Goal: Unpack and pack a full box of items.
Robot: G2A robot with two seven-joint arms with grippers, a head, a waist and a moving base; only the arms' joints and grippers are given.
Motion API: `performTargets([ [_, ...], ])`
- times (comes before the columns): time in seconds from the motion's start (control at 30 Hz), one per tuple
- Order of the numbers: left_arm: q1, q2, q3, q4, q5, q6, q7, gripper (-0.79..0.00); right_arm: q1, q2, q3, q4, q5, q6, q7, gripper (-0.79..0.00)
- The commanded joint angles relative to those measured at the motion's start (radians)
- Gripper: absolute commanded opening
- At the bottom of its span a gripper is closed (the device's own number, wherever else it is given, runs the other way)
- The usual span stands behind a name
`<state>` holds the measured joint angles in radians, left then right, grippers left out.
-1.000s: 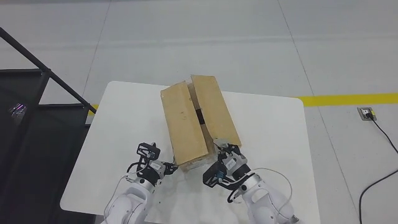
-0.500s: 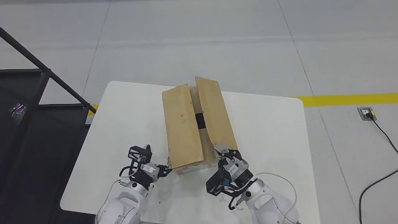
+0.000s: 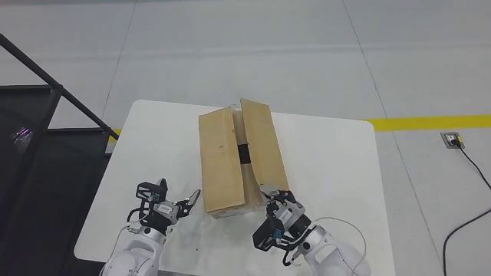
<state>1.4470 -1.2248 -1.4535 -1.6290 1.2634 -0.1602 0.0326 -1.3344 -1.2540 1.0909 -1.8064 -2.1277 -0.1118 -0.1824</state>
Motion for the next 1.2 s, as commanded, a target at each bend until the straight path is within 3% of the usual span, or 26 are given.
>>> performTargets([
  [0.0,0.002,0.001,-0.006,-0.002,0.000,-0.005,-0.002,0.000,-0.005,0.001,0.002,-0.007,-0.004,-0.010,-0.009,-0.785],
  [0.27,0.009,0.005,-0.013,-0.010,0.033,-0.029,-0.008,0.000,-0.029,0.007,0.005,-0.039,-0.037,-0.037,-0.023,-0.785],
  [0.3,0.011,0.006,-0.013,-0.012,0.040,-0.035,-0.007,0.000,-0.033,0.008,0.005,-0.044,-0.041,-0.037,-0.023,-0.520],
  [0.33,0.014,0.007,-0.013,-0.013,0.044,-0.043,-0.006,0.000,-0.036,0.008,0.005,-0.048,-0.045,-0.038,-0.021,-0.114],
  [0.37,0.017,0.007,-0.014,-0.015,0.046,-0.050,-0.005,0.000,-0.039,0.008,0.005,-0.053,-0.047,-0.039,-0.020,0.000],
  [0.7,0.053,0.015,-0.007,-0.054,0.101,-0.124,-0.001,0.000,-0.086,0.023,0.049,-0.120,-0.023,-0.106,-0.090,0.000],
  [1.17,0.049,0.015,0.067,-0.101,0.146,-0.192,-0.003,0.000,-0.154,0.041,0.159,-0.174,0.211,-0.183,-0.260,0.000],
])
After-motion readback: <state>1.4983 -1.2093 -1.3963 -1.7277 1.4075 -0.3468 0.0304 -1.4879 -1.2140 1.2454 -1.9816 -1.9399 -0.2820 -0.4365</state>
